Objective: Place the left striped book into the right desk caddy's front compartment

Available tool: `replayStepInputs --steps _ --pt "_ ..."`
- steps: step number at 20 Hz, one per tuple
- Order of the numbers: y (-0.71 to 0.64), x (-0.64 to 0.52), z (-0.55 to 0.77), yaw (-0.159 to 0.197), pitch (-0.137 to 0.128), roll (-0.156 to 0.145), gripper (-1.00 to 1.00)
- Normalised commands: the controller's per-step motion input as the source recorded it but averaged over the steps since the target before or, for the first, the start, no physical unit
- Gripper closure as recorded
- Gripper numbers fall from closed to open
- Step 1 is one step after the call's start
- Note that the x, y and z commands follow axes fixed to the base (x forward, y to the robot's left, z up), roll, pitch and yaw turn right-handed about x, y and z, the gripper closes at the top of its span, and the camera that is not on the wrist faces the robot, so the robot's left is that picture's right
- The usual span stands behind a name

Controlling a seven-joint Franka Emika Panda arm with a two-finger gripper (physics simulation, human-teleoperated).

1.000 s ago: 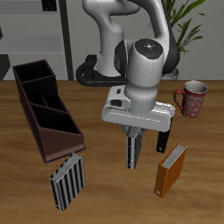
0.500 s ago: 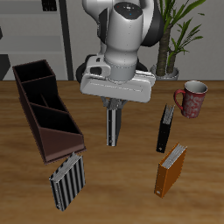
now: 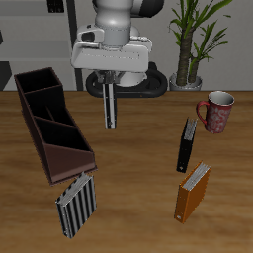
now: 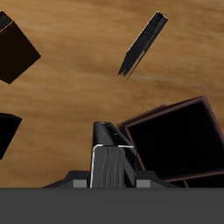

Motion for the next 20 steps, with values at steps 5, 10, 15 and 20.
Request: replayStepInputs --steps 5,10,15,20 --pt "-0.55 -0.53 0.44 0.114 -0.061 -0.046 1.00" --pt "-0.25 -0.41 0.32 0.071 -0.047 -0.020 1.00" --pt "-0.17 -0.34 0.28 0.095 -0.050 -0.020 1.00" --pt "-0.18 -0.28 0.13 0.074 -0.013 -0.014 1.00"
